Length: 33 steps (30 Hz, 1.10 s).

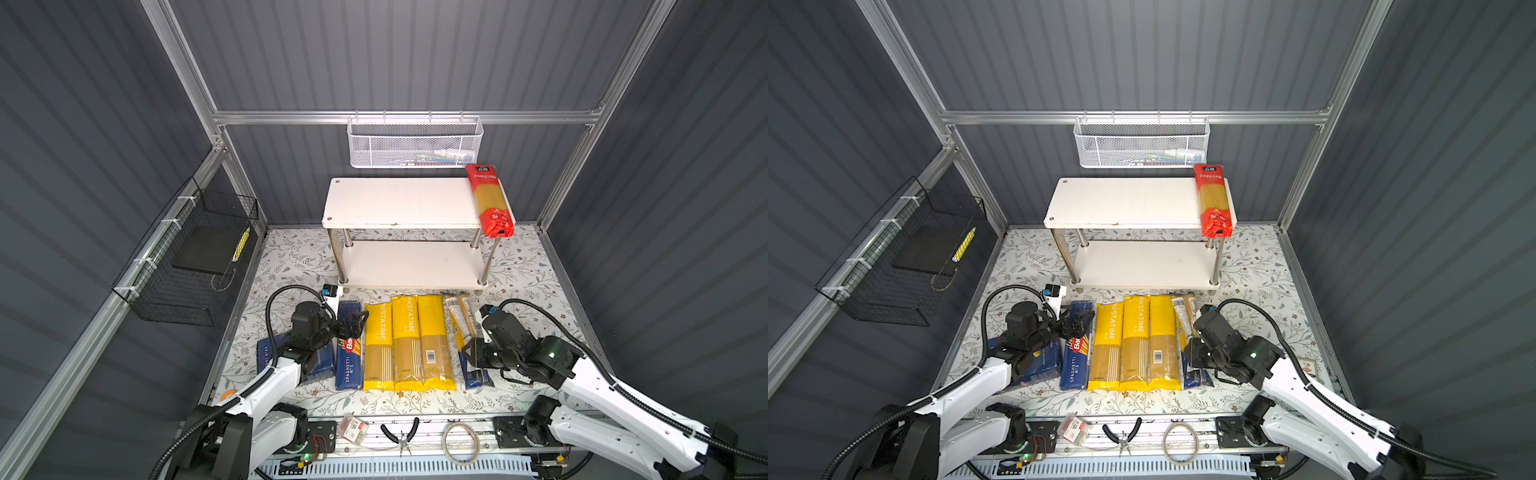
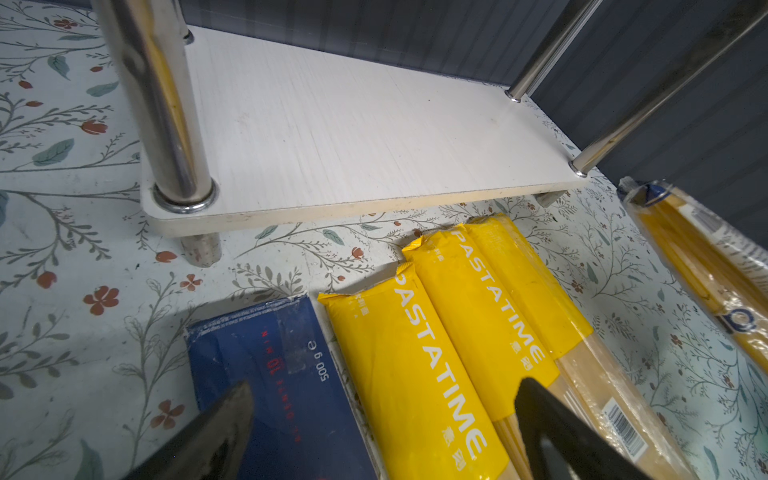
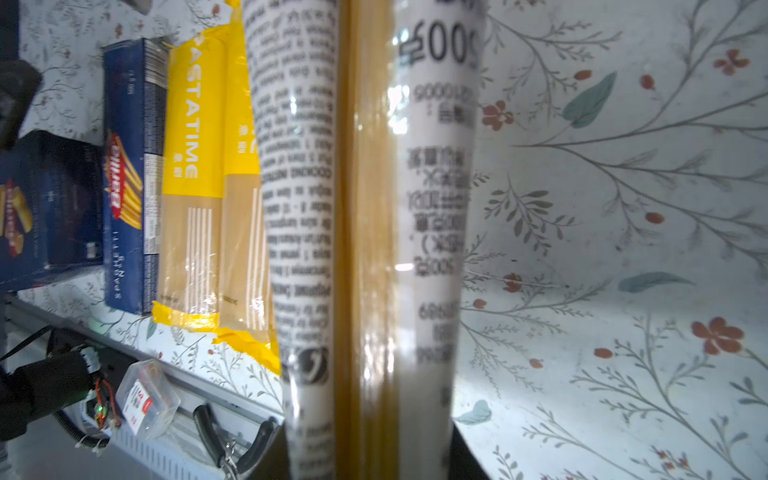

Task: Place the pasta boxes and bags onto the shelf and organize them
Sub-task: 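Lift the clear-wrapped spaghetti bag upright with the right gripper, then carry the clear-wrapped spaghetti bag with the right gripper up to the top shelf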

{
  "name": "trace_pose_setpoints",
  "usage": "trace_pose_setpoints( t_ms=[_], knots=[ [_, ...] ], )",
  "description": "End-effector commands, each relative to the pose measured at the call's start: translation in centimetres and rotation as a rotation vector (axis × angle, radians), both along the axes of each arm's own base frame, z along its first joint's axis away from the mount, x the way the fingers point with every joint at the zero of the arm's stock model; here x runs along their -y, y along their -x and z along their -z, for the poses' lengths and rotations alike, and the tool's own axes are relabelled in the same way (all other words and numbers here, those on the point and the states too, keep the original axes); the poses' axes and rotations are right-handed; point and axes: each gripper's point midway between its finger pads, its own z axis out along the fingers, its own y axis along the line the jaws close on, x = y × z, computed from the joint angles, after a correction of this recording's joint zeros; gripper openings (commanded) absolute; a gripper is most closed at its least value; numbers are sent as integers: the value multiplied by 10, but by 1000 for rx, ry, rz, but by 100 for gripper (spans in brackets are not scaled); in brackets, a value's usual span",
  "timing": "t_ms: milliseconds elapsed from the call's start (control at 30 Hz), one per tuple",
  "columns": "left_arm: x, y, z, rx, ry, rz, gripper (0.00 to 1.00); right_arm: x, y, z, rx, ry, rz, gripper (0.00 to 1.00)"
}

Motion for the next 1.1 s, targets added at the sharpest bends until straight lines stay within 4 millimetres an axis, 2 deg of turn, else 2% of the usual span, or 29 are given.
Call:
trace_pose_setpoints(
  t_ms=[0, 200, 333, 867, 1067],
  knots=[
    [1, -2, 1, -9, -6, 7, 99, -27, -13, -56, 139, -137, -36, 11],
    [3, 0, -2, -8, 5, 14, 99, -50, -8, -78, 186, -138, -108, 11],
    [0, 1, -2, -5, 0, 4, 99, -63, -6, -104, 227, -170, -141, 11],
    [2, 0, -1, -10, 8, 8, 99, -67, -20, -186, 362, -174, -131, 11],
    [0, 2, -5, 4, 5, 3, 99, -69, -32, -219, 424, -146, -133, 11]
  ],
)
